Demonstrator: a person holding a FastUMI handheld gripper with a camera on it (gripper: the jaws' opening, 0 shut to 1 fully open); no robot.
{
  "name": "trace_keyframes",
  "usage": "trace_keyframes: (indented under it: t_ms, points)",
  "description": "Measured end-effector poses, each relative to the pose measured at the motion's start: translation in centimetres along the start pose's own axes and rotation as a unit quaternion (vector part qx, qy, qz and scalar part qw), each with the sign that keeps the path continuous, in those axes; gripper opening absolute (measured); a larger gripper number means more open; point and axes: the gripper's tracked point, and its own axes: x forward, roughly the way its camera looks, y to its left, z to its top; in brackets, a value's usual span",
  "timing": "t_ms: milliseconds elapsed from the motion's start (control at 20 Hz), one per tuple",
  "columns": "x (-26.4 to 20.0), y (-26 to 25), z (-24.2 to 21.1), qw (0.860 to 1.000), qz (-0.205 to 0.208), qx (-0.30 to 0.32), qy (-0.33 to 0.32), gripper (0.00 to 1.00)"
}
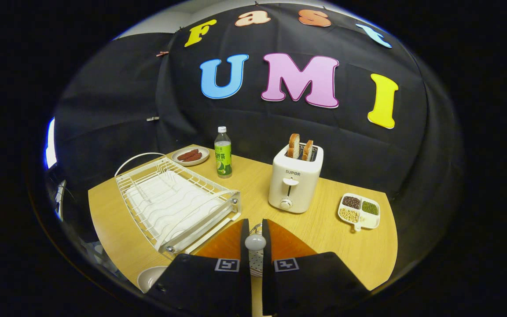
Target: Take the plate from the dish rack, then take the spoon from the basket and place it into the plate.
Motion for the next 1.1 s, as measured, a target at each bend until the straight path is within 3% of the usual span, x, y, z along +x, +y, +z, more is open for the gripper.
trace_keyframes:
  t_ms: [200, 450, 750, 1000, 1100]
  points:
    - [-3.1, 0.6, 0.6, 1.0, 0.026, 0.004, 0.0, 0.14]
    - [-7.0, 4.1, 1.7, 0.996, 0.092, -0.007, -0.02, 0.14]
    - [-7.9, 8.4, -3.7, 0.989, 0.143, -0.009, 0.032, 0.14]
    - [-7.0, 9.8, -9.2, 0.984, 0.148, -0.043, 0.083, 0.14]
    - [-6.4, 10.2, -8.8, 0.986, 0.147, -0.041, 0.067, 0.14]
